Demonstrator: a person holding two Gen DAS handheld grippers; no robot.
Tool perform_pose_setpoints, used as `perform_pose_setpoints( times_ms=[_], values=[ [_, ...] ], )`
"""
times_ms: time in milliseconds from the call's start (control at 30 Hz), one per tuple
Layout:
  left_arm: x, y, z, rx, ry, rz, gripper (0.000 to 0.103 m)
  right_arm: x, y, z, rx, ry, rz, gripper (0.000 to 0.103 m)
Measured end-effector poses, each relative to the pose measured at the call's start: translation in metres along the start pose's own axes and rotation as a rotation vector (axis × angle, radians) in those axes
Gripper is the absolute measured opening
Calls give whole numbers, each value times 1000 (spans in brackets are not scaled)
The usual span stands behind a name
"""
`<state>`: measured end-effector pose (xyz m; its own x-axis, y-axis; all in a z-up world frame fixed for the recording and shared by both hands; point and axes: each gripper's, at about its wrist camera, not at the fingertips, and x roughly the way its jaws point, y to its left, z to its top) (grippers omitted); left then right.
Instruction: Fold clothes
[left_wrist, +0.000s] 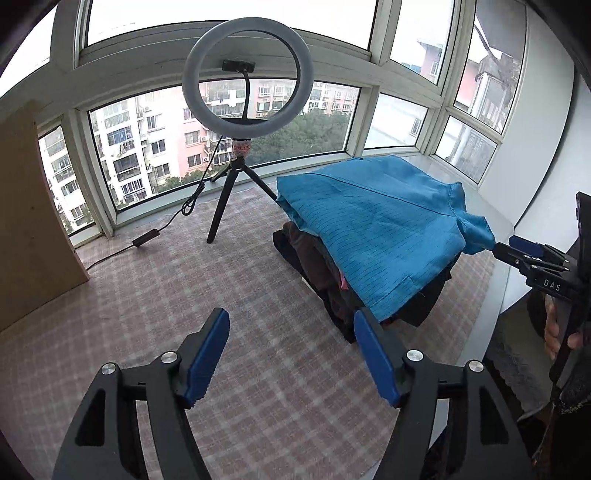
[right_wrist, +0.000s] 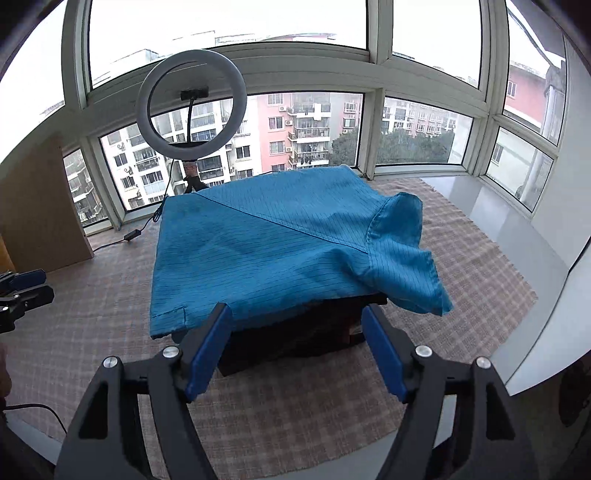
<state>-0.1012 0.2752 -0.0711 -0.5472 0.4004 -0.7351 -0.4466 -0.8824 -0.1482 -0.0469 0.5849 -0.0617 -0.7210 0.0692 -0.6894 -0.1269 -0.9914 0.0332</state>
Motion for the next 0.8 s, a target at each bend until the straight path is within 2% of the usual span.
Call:
perform_pose_setpoints(
  times_ms=[67, 100, 300, 433, 633, 800],
  values=[
    [-9, 15, -16, -13, 20, -23, 77, -11, 20, -17, 40, 19, 50, 72],
    [-13, 22, -24, -21, 34, -32, 77, -16, 31, -25, 53, 22, 47, 72],
    [-43, 68, -68, -77, 66, 2, 77, -60, 86, -67, 108, -20, -80, 72],
    [-75, 84, -95, -65, 54, 22, 77, -86, 117, -89, 69, -12, -220, 72],
    [-110, 85, -125, -2, 46, 21, 77, -128, 147, -125, 82, -15, -207, 72],
    [-123, 84, -141, -2, 57, 26, 77, -147, 166, -144, 61, -27, -204, 72]
  ],
)
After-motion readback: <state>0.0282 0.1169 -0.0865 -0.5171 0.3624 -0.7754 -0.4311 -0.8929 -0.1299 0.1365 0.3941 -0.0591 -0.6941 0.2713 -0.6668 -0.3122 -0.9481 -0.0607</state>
